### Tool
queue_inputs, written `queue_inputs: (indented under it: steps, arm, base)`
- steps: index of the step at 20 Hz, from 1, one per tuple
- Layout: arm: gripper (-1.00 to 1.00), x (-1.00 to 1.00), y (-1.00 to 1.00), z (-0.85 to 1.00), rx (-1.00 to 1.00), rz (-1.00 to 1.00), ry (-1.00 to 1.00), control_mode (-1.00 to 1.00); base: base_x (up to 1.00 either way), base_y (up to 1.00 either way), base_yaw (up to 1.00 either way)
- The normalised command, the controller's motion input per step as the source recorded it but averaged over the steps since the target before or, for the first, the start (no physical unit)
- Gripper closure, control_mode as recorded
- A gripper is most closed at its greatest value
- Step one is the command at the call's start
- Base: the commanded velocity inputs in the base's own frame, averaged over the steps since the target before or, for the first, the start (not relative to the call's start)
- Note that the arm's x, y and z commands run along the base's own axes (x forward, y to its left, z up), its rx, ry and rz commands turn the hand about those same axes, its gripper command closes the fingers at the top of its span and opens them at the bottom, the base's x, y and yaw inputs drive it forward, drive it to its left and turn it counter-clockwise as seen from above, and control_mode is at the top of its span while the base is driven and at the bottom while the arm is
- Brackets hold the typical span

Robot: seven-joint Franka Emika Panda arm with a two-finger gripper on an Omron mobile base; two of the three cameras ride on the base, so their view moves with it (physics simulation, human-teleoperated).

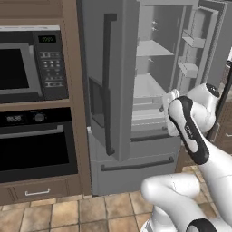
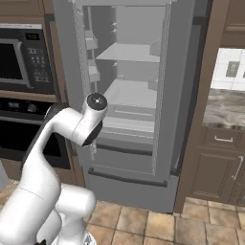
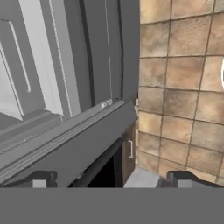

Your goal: Place one of the steaks on the plate and the other in the bowl. Then place the bowl in the fridge.

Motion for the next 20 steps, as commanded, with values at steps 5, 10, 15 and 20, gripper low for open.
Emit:
queue_inputs:
  steps: [5, 10, 15, 20]
  arm:
    - [-1.0, 0.87, 0.35, -0.25, 0.01, -0.01, 0.03, -1.0]
    - [-1.0, 0.86, -0.08, -0.04, 0.0, -0.04, 0.03, -1.0]
    - [-1.0, 0.62, -0.13, -0.14, 0.09, 0.03, 0.03, -1.0]
    - [-1.0, 0.81, 0.0, -0.24, 0.0, 0.17, 0.02, -1.0]
  base:
    - [0.0, 0.0, 0.0]
    - [0.0, 0.0, 0.0]
    - [0.0, 0.0, 0.0]
    - [0.0, 0.0, 0.0]
